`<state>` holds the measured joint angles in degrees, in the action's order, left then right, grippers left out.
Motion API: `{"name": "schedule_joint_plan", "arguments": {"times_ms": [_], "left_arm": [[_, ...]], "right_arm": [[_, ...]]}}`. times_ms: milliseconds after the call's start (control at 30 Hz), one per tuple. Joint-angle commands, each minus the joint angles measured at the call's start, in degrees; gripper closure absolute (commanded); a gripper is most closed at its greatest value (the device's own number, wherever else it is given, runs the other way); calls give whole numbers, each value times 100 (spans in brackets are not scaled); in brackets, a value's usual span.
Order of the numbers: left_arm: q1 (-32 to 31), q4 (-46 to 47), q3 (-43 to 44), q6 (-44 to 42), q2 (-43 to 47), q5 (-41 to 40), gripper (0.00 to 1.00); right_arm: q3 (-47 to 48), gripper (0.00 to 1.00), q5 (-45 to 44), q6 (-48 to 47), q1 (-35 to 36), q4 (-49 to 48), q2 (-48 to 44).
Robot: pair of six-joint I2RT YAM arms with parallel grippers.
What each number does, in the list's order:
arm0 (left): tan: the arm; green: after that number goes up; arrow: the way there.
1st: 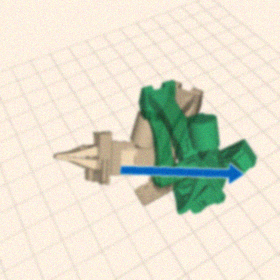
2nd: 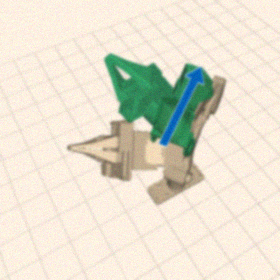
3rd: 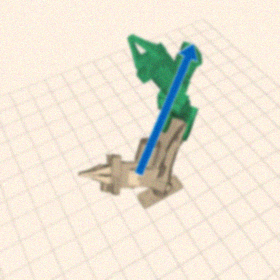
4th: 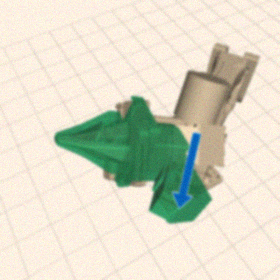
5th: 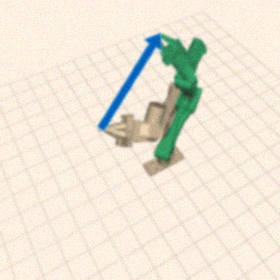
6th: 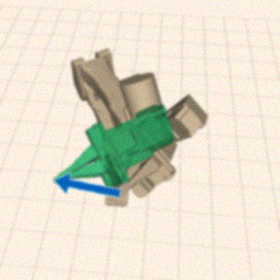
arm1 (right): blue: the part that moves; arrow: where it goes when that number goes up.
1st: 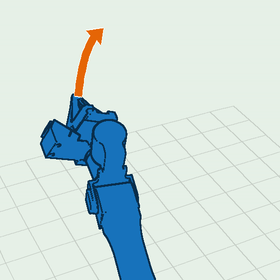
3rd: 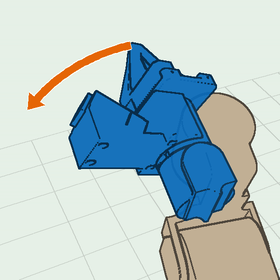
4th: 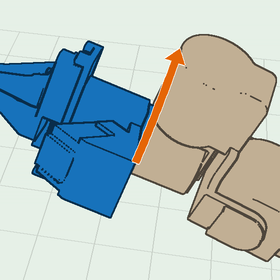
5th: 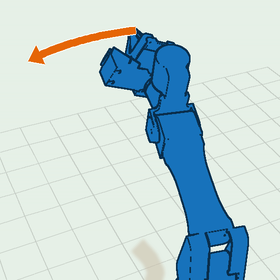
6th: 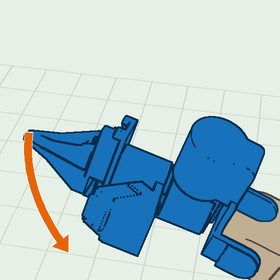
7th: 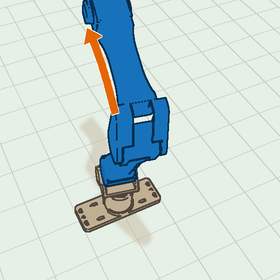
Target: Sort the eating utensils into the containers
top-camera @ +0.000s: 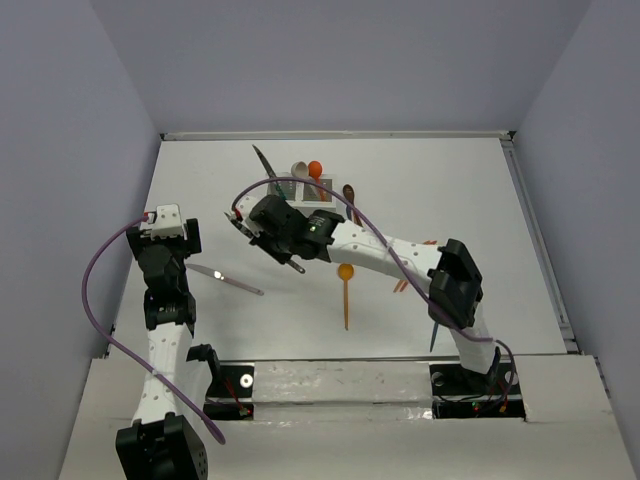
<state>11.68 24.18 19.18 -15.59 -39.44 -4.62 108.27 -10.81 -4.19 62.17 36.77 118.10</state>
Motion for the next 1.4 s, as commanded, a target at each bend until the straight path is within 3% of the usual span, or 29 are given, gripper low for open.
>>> {"name": "schedule_joint_plan", "arguments": {"times_ms": [0, 267, 367, 633, 867, 1367], "left_arm": [[27, 315, 7, -5, 86, -187, 1], [27, 324, -20, -40, 147, -320, 1], [27, 306, -2, -23, 77, -267, 1], [18, 262, 60, 13, -107, -56, 1], [18, 209, 121, 4, -380, 198, 1], [27, 130, 174, -14, -573, 436, 2]], "right_arm": [[-349, 100, -141, 242, -38, -897, -489], [-412, 100, -438, 146, -38, -2287, -1035], [-351, 100, -755, -108, -118, -3391, -1061], [-754, 100, -555, -320, -1180, -5733, -693], [-508, 100, -221, -443, -1409, -6243, 160], [-1273, 100, -44, 50, -1410, -6534, 415]]}}
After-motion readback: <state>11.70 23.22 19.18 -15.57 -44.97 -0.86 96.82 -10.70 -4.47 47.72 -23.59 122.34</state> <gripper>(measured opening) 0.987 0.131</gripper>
